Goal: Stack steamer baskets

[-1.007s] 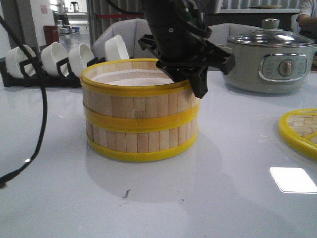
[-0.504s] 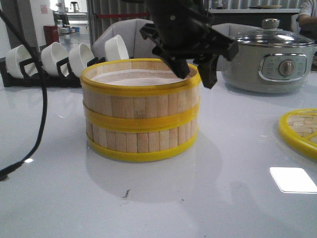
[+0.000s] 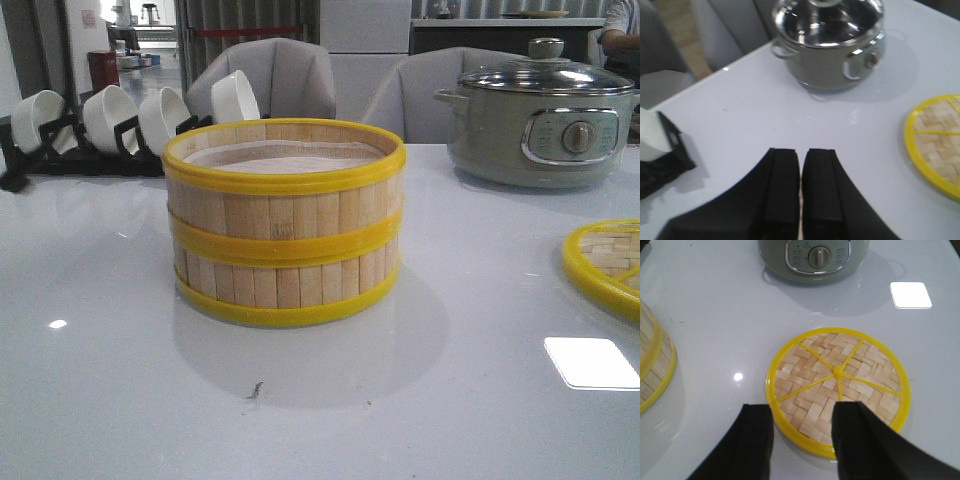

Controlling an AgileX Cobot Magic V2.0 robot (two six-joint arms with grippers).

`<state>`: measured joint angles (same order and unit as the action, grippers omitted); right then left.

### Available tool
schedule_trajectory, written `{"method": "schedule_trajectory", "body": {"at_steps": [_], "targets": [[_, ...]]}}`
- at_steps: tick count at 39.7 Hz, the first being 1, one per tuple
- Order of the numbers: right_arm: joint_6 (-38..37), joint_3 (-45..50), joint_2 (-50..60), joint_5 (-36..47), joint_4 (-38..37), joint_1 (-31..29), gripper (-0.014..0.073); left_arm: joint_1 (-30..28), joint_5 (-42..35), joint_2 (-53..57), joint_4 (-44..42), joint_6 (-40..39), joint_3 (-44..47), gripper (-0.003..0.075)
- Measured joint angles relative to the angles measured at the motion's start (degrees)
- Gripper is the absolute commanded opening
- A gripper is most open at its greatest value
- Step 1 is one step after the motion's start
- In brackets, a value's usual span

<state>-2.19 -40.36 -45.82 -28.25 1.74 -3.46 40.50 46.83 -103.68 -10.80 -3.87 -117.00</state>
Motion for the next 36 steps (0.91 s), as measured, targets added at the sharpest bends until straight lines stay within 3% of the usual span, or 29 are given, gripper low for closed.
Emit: {"method": "schedule_trajectory", "body": {"at_steps": [8,16,25,36], "targets": [[0.00,0.00,0.00,0.00,0.00,0.00,0.0393,-10.47,3.54,8.03,-1.30,-2.09,1.18,0.0086],[0.00,0.00,0.00,0.00,0.00,0.00,0.0393,-22.40,4.20,18.62,-1.18,-2.99,9.02,0.0086],[0.00,0.00,0.00,0.00,0.00,0.00,0.0393,-30.86,-2.32,34.78,-0.30,-5.41,27.50,0.0086],[0.00,0.00,0.00,0.00,0.00,0.00,0.0393,-31.71,-11.26,53.79,0.70,-5.97,53.41,0.0086]]}}
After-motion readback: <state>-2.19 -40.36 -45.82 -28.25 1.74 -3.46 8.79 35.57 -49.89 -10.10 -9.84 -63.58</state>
